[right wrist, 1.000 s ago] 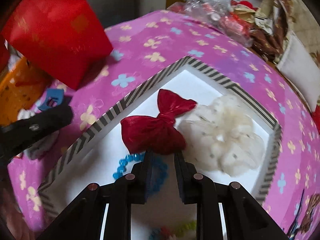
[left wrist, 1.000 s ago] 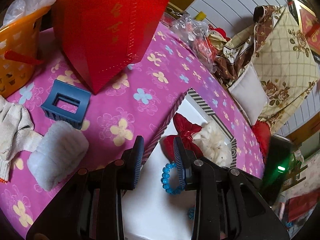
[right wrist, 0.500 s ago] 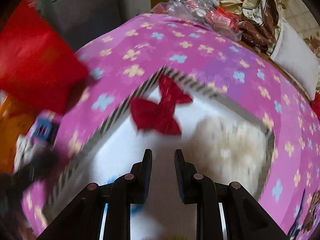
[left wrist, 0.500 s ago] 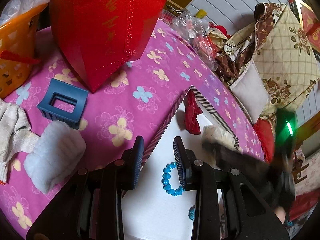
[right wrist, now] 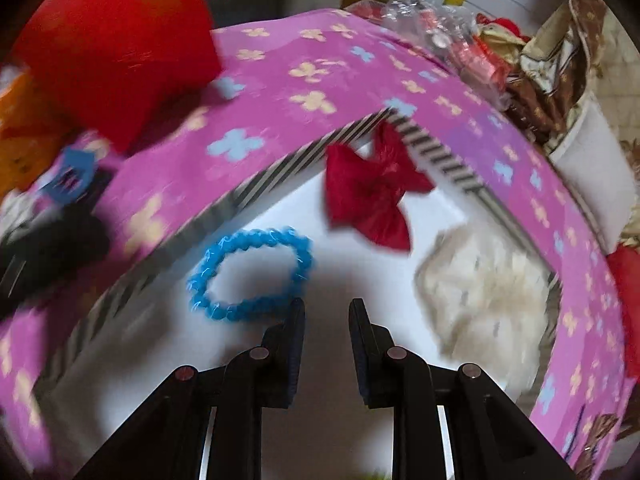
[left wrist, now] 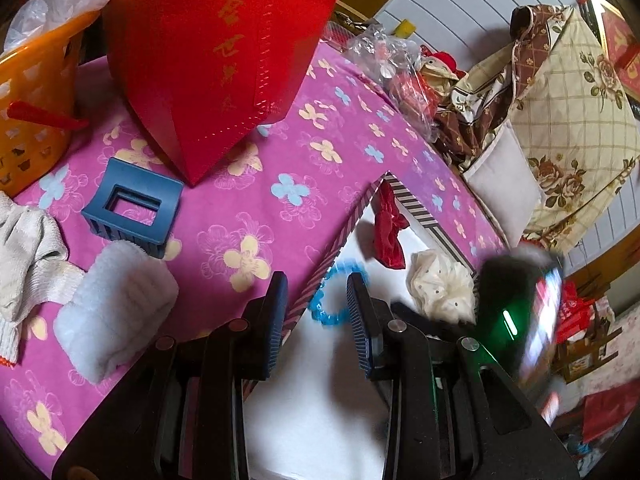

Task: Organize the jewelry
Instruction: 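Nudge the white scrunchie inside the box with the right tool, then move both open tools from the box to the jewelry on the bedspread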

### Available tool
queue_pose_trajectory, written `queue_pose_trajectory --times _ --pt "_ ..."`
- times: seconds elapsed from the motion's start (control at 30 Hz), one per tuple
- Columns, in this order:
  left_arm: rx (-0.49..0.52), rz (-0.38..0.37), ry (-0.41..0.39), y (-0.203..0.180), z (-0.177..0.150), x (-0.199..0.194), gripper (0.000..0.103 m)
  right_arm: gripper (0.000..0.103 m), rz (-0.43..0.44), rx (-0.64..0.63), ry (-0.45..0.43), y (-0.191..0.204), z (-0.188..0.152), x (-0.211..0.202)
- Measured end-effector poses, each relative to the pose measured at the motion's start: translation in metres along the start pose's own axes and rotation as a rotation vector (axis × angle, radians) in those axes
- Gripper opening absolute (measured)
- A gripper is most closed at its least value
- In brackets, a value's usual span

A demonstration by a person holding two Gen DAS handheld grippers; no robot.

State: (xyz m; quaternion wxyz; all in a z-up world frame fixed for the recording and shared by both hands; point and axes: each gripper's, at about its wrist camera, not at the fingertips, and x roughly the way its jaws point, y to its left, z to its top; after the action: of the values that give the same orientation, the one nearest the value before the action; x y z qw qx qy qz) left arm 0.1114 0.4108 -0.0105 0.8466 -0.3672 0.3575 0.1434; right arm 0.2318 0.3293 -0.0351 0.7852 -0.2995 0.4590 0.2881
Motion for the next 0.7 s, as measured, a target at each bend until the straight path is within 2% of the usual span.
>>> queue_pose_trajectory --times 0.07,0.13,0.2,0.3,0.43,0.57,0.7 --pt "0.012 -0.003 0.004 -0.003 -0.001 0.0 0.029 0.021 -0.001 0.06 -0.022 -0.012 0.007 -0.003" --pt "0.03 -0.004 0.006 -0.008 -0.002 0.0 0.028 0.021 0.041 0.12 -0.039 -0.028 0.004 -0.016" --pt "0.049 -0.006 0.011 -0.015 -0.004 -0.001 0.028 0.021 0.045 0.151 -0.064 -0.042 -0.01 -0.038" --pt "0.091 -0.019 0.025 -0.03 -0.011 -0.002 0.028 0.021 0.057 0.234 -0.104 -0.074 -0.05 -0.08" --pt "0.19 -0.012 0.052 -0.056 -0.029 -0.001 0.028 0.021 0.045 0.369 -0.124 -0.123 -0.134 -0.133" --pt "0.3 0.007 0.07 -0.084 -0.055 0.0 0.029 0.022 -0.029 0.468 -0.124 -0.161 -0.223 -0.175" --pt "0.329 -0.016 0.068 -0.097 -0.073 -0.005 0.029 0.026 -0.109 0.551 -0.113 -0.191 -0.299 -0.2"
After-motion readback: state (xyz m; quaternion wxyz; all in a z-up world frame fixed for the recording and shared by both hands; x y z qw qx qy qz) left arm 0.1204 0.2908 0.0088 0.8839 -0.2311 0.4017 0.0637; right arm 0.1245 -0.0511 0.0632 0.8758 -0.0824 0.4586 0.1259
